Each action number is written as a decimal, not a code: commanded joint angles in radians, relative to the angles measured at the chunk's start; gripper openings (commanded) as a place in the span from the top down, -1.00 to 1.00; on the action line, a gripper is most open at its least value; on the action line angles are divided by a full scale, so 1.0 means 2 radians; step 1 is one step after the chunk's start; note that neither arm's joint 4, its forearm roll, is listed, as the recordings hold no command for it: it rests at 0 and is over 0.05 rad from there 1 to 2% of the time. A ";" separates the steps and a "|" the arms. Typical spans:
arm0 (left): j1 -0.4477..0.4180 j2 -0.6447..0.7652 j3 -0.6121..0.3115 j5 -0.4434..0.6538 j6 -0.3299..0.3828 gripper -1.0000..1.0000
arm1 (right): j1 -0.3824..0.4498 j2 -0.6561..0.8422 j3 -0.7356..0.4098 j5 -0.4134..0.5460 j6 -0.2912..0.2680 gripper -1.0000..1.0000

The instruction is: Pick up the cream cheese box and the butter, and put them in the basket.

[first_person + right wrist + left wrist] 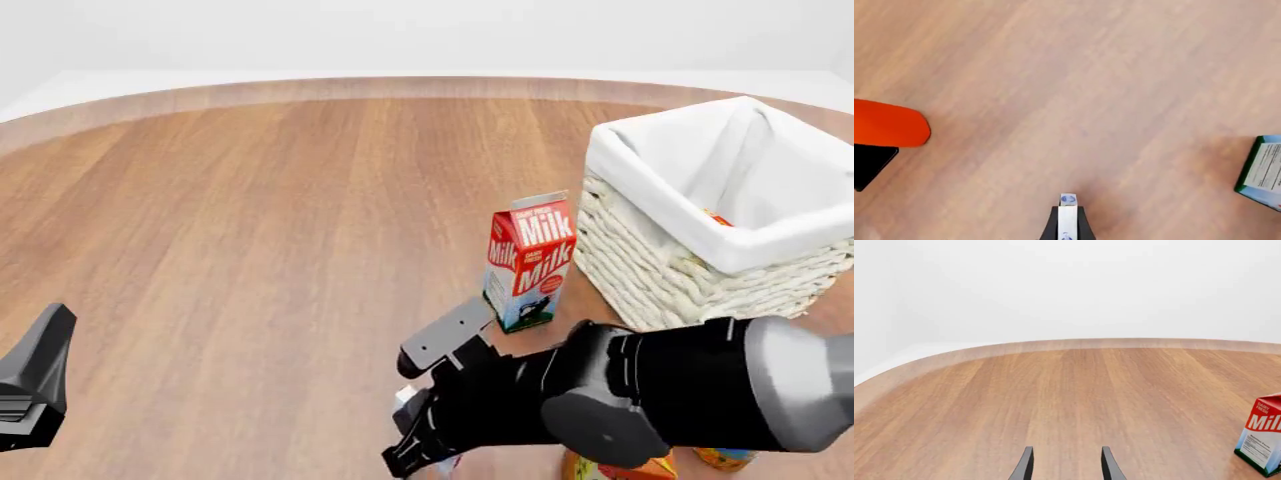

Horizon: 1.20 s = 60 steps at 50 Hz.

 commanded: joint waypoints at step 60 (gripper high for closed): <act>0.000 0.000 0.000 0.000 0.000 -1.00 | -0.155 -0.367 -0.134 0.216 -0.092 1.00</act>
